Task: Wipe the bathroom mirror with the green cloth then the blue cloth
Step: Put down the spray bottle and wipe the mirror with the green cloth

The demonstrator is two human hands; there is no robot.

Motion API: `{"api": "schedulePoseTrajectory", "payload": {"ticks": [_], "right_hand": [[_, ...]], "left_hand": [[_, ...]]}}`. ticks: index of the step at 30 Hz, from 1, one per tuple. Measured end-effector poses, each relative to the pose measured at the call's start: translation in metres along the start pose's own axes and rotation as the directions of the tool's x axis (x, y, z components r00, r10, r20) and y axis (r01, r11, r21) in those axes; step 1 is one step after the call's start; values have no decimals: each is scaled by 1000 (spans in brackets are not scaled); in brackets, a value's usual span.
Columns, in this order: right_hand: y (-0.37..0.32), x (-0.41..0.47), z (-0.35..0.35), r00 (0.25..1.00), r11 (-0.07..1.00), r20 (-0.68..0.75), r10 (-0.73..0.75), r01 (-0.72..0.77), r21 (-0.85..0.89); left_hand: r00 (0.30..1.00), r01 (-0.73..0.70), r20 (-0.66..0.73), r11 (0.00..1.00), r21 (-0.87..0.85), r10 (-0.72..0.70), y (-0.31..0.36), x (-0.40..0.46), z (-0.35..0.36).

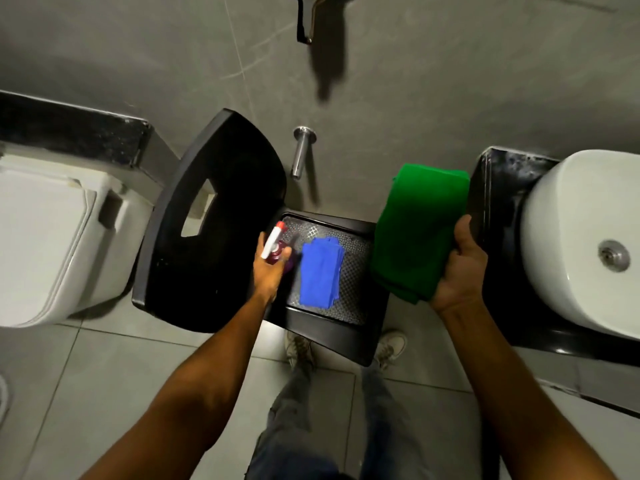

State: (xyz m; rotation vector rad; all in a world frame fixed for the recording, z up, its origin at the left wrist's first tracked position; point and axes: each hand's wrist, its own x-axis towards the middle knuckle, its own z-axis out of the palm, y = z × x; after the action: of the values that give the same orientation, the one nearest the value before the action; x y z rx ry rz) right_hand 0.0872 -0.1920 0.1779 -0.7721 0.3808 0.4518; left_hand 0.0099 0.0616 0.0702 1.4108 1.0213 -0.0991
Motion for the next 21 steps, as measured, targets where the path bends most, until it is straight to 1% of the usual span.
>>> {"api": "schedulePoseTrajectory", "payload": {"ticks": [2, 4, 5, 6, 8, 9, 10, 11, 12, 13, 14, 16, 18, 19, 21], "right_hand": [[-3, -5, 4, 1000, 1000, -3, -4, 4, 0], [-6, -8, 10, 1000, 1000, -4, -9, 9, 11], [-11, -12, 15, 1000, 1000, -6, -18, 18, 16], [-13, -15, 17, 1000, 1000, -18, -14, 15, 18], [-23, -18, 25, 1000, 999, -28, -13, 13, 29], [-29, -18, 29, 1000, 999, -22, -3, 3, 40], [-39, -21, 33, 1000, 999, -3, -14, 14, 47], [-47, -26, 40, 1000, 998, 25, -17, 15, 61], [-59, -30, 46, 998, 997, 49, -39, 36, 69], [-72, -32, 53, 996, 996, 61, -62, 58, 64], [-83, -34, 58, 995, 995, 53, -87, 84, 55], [-113, -39, 67, 982, 982, -6, -188, 188, 34], [-150, -45, 74, 955, 955, -30, -295, 296, 34], [-159, -47, 73, 949, 948, -37, -314, 315, 41], [-190, -55, 69, 918, 916, -78, -389, 394, 77]], "left_hand": [[994, 99, -43, 992, -84, -103, 1, -11, 2], [974, 205, -78, 973, -108, -214, -1, -22, 8], [968, 237, -60, 966, -104, -243, 2, -31, 13], [965, 259, -10, 960, -101, -262, 4, -41, 19], [949, 281, 178, 953, -111, -260, 22, -61, 37], [920, 302, 302, 943, -138, -250, 36, -70, 48], [873, 316, 436, 935, -162, -219, 55, -81, 62], [810, 331, 560, 924, -192, -173, 75, -91, 72], [748, 319, 656, 921, -223, -101, 100, -103, 85], [701, 288, 713, 927, -239, -34, 126, -114, 96], [669, 237, 743, 941, -240, 21, 150, -126, 105], [658, 75, 747, 978, -195, 98, 198, -155, 119], [656, -98, 737, 986, -131, 163, 236, -178, 136], [652, -123, 739, 986, -113, 166, 244, -186, 140], [606, -127, 782, 988, -86, 146, 269, -212, 159]]}}
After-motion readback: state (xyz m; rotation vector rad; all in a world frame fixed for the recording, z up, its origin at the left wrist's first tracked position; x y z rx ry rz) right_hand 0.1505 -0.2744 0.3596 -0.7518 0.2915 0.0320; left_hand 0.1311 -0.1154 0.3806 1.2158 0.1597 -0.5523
